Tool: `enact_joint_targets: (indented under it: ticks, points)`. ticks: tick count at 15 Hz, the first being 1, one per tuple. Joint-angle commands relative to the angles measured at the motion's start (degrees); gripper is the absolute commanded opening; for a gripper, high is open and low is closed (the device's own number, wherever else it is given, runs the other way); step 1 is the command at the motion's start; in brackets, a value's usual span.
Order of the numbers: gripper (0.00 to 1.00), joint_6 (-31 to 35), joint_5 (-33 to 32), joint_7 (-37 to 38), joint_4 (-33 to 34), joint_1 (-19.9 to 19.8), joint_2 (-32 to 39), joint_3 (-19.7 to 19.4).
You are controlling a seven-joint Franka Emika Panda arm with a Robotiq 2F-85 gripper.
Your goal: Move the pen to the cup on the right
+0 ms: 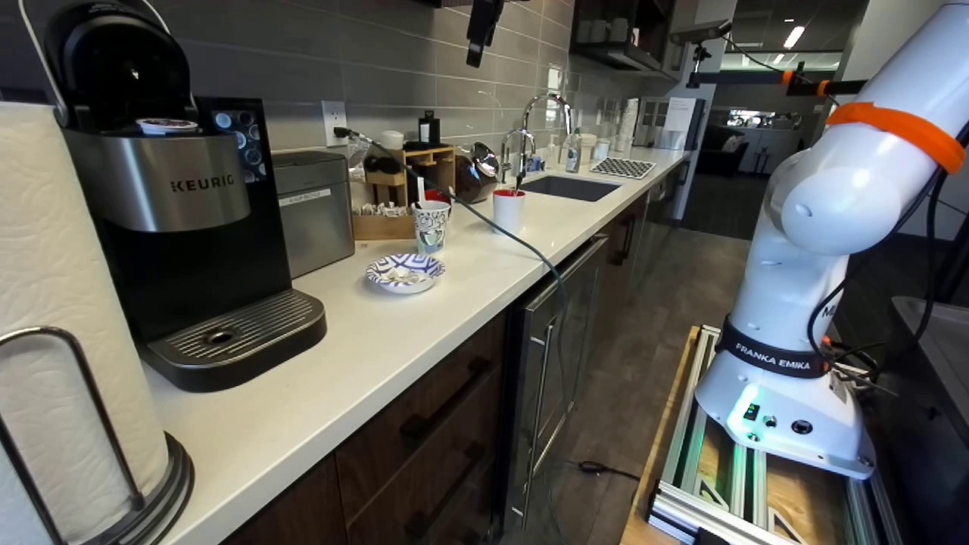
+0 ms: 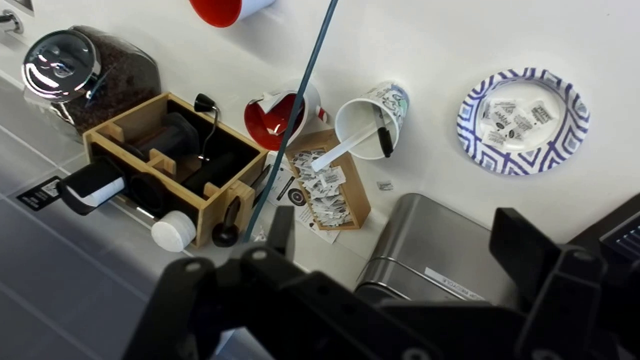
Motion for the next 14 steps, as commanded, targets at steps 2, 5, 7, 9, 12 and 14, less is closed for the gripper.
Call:
enact_joint_targets:
  ticks: [2, 5, 7, 9, 12, 14]
  points:
    - [1.0, -0.35, 2.08, 3.69, -3.4, 3.78, 4.45, 1.87]
    - [1.0, 1.63, 1.19, 12.55, -5.97, 3.91, 8.86, 3.95]
    - [1.0, 2.33, -0.84, 20.7, -6.53, 2.84, 12.08, 5.02]
    - [1.0, 3.48, -0.57, 27.9, -6.19, 2.51, 15.26, 4.87]
    - [1.0, 2.4, 0.71, 27.86, -5.95, 3.39, 15.62, 3.81]
    - [1.0, 2.41, 0.64, 28.27, -5.57, 3.42, 16.88, 3.49]
